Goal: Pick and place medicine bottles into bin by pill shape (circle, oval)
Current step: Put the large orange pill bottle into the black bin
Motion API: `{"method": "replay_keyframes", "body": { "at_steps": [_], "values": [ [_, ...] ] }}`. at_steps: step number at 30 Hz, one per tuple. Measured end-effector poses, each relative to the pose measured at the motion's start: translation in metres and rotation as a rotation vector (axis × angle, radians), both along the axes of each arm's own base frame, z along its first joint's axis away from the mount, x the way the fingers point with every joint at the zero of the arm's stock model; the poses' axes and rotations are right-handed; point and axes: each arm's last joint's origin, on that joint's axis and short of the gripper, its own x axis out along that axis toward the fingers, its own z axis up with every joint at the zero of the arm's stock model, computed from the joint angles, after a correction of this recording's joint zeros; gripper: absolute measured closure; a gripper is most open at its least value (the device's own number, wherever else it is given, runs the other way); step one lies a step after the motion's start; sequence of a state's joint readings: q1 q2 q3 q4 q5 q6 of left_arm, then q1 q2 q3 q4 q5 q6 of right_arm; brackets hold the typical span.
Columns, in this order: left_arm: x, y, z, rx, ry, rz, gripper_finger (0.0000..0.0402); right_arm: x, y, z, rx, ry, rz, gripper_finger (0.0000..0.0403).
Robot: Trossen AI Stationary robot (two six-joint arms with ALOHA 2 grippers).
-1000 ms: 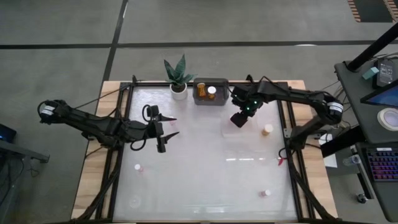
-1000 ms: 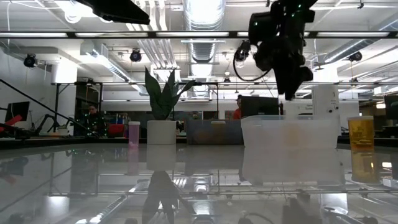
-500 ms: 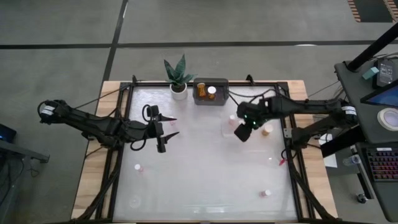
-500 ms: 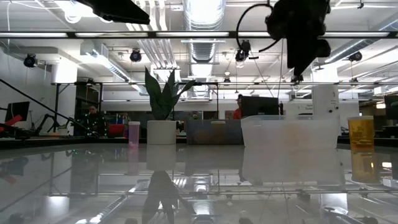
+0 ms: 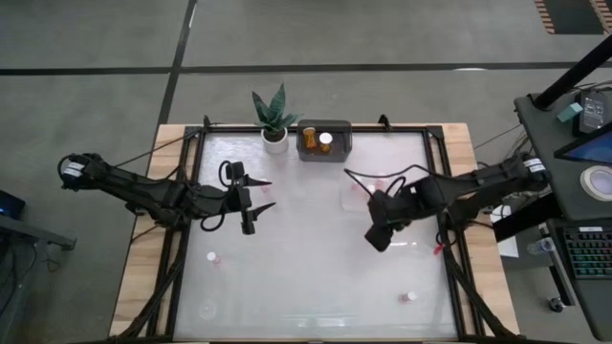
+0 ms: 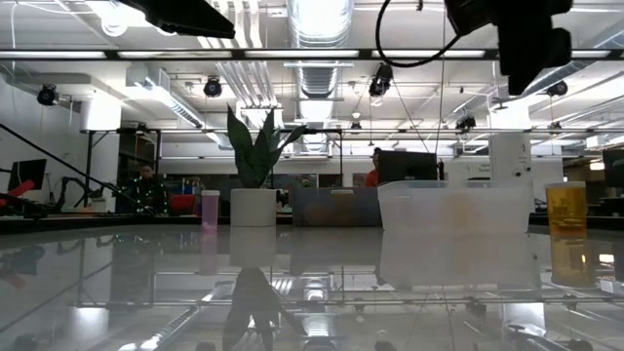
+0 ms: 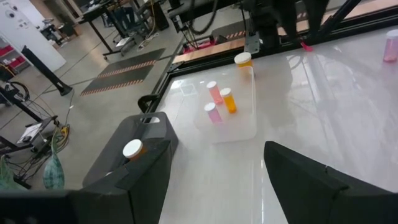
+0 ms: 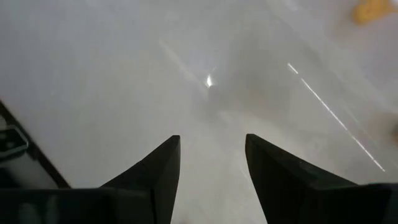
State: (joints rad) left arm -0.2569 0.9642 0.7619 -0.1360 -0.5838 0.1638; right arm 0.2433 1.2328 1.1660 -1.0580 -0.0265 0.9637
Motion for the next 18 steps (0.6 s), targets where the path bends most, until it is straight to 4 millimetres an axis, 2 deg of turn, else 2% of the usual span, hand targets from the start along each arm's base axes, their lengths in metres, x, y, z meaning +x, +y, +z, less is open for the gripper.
{"method": "replay_keyframes", "body": {
  "at_steps": [4,11,18],
  "values": [
    [0.000,0.000,0.000,0.000,0.000,0.000,0.0162,-0.002,0.009,0.000,-0.006,-0.002,0.052,0.0230],
    [0.000,0.000,-0.001,0.000,0.001,0.000,0.0162,-0.004,0.009,-0.004,-0.063,-0.005,0.194,0.0232],
    [0.000,0.000,-0.003,-0.010,0.004,0.004,0.0162,0.000,0.005,-0.019,-0.306,-0.106,0.304,0.0236]
  ]
}}
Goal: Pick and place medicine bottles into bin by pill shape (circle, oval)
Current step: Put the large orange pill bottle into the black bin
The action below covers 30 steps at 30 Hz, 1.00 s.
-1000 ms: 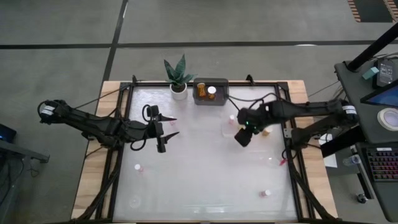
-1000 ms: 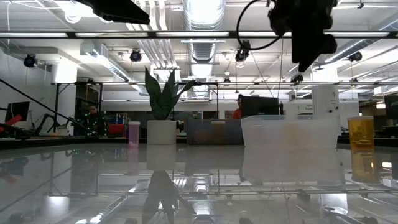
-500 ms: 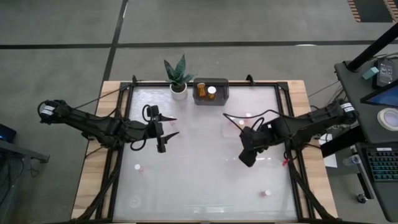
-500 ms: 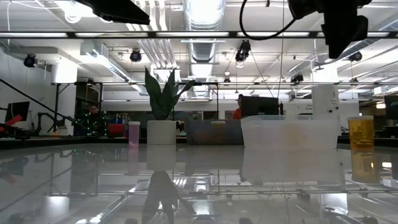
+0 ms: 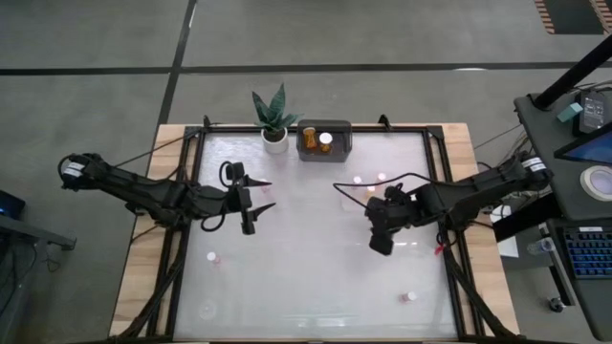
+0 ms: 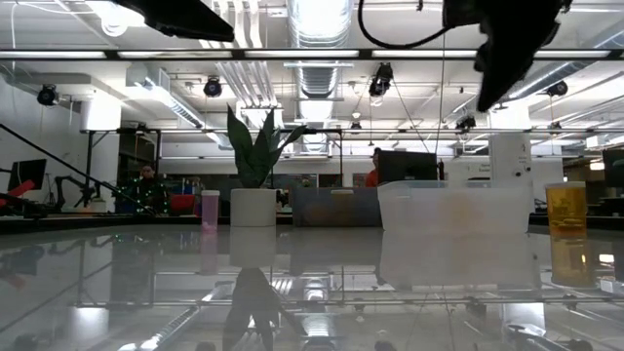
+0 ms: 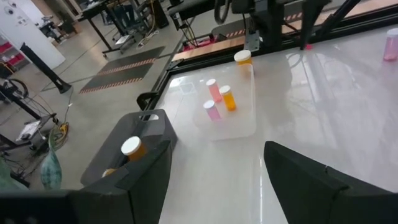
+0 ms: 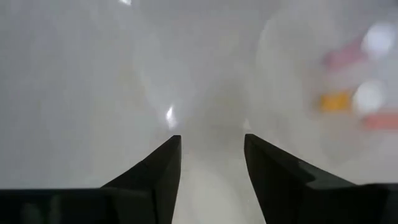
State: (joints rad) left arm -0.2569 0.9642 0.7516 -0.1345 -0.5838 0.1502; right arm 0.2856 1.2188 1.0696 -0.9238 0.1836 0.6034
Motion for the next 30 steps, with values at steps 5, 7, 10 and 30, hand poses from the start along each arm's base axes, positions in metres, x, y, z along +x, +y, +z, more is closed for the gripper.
{"method": "replay_keyframes", "body": {
  "at_steps": [5,7,10,30],
  "values": [
    [0.000,0.000,-0.003,-0.010,0.006,0.005,0.0162,0.008,-0.001,-0.016,-0.119,-0.142,0.078,0.0242],
    [0.000,0.000,-0.004,-0.015,0.002,0.007,0.0162,0.011,-0.001,-0.022,-0.159,-0.211,0.102,0.0243],
    [0.000,0.000,-0.006,-0.028,0.005,0.017,0.0162,0.016,-0.001,-0.027,-0.214,-0.304,0.121,0.0243],
    [0.001,0.002,-0.004,-0.016,-0.045,0.086,0.0162,-0.050,-0.067,-0.005,-0.343,0.216,-0.767,0.0242]
  ]
}}
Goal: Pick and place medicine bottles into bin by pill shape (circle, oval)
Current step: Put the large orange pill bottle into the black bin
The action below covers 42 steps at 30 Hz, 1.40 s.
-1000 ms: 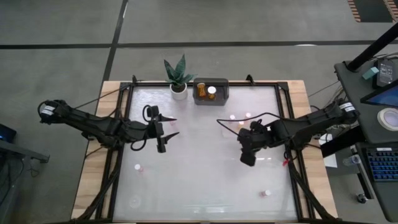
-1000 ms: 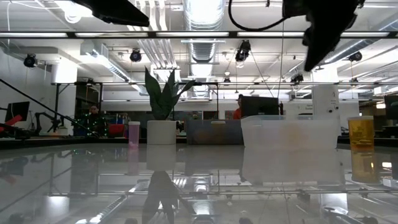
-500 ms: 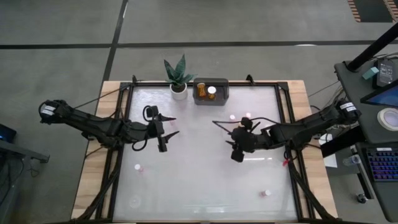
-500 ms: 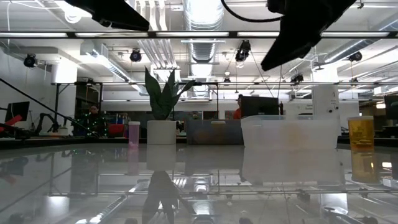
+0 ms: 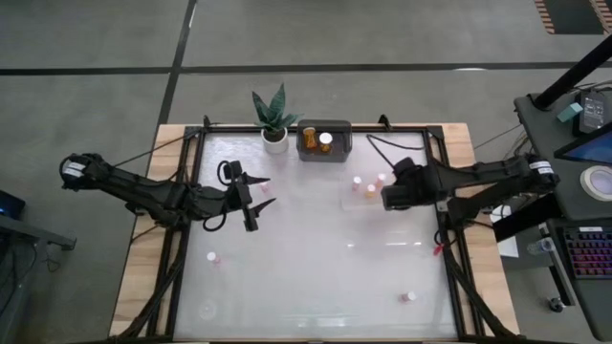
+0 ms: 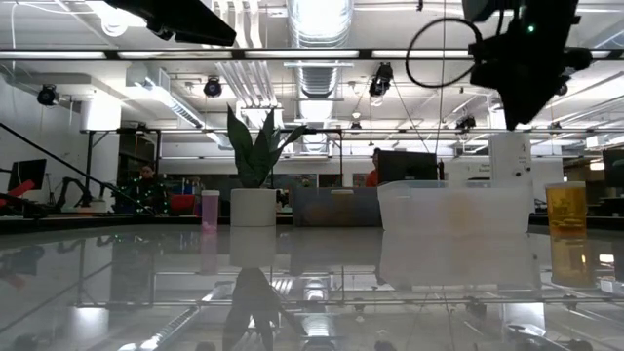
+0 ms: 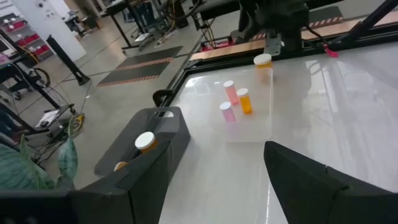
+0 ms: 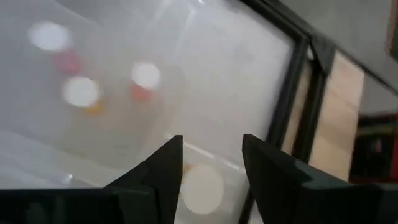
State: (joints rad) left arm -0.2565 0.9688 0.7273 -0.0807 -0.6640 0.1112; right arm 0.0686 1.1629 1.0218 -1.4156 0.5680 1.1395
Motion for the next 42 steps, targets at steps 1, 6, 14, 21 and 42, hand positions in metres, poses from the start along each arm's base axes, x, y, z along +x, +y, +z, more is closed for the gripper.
{"method": "replay_keyframes", "body": {
  "at_steps": [1,6,14,21,42],
  "values": [
    [0.000,0.000,0.000,0.000,0.000,0.000,0.0162,-0.001,-0.001,-0.003,0.014,0.006,-0.016,0.0239],
    [0.000,0.000,0.000,0.001,0.002,0.000,0.0162,-0.003,-0.001,-0.015,0.043,-0.007,-0.053,0.0198],
    [0.000,0.000,-0.001,0.002,0.005,0.000,0.0162,-0.013,0.000,-0.028,0.017,-0.060,-0.207,0.0134],
    [0.000,0.000,-0.001,0.002,0.006,-0.001,0.0162,-0.022,0.005,-0.047,-0.010,-0.115,-0.360,0.0113],
    [0.000,0.000,-0.001,0.007,0.009,-0.002,0.0162,-0.028,0.012,-0.070,-0.009,-0.166,-0.411,0.0109]
  ]
}}
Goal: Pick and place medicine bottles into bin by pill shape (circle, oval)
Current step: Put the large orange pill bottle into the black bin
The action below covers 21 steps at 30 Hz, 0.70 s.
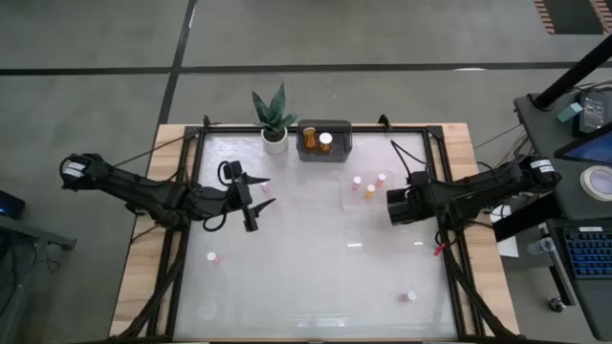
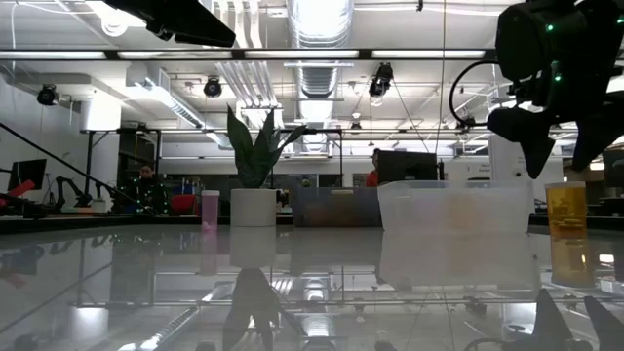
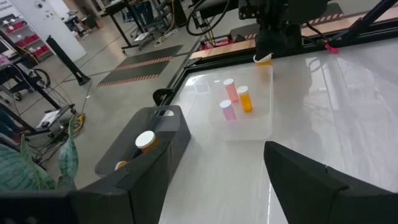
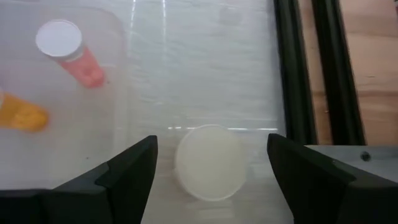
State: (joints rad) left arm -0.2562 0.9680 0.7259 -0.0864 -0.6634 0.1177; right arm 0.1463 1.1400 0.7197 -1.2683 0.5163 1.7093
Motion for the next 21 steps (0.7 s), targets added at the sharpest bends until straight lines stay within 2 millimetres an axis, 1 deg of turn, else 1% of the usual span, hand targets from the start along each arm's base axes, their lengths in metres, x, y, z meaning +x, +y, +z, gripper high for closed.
{"method": "replay_keyframes", "body": {
  "at_steps": [9,16,21],
  "values": [
    [0.0000,-0.0001,-0.0001,0.000,0.000,0.000,0.0162,0.0009,0.0002,-0.0024,0.001,0.001,-0.008,0.0109],
    [0.0000,-0.0001,-0.0001,0.000,0.000,0.000,0.0162,0.0017,0.0008,-0.0031,0.047,-0.001,-0.016,0.0113],
    [0.0000,0.0000,-0.0001,0.000,0.000,0.000,0.0162,0.0023,-0.0028,-0.0036,0.074,0.005,-0.033,0.0113]
  ]
}}
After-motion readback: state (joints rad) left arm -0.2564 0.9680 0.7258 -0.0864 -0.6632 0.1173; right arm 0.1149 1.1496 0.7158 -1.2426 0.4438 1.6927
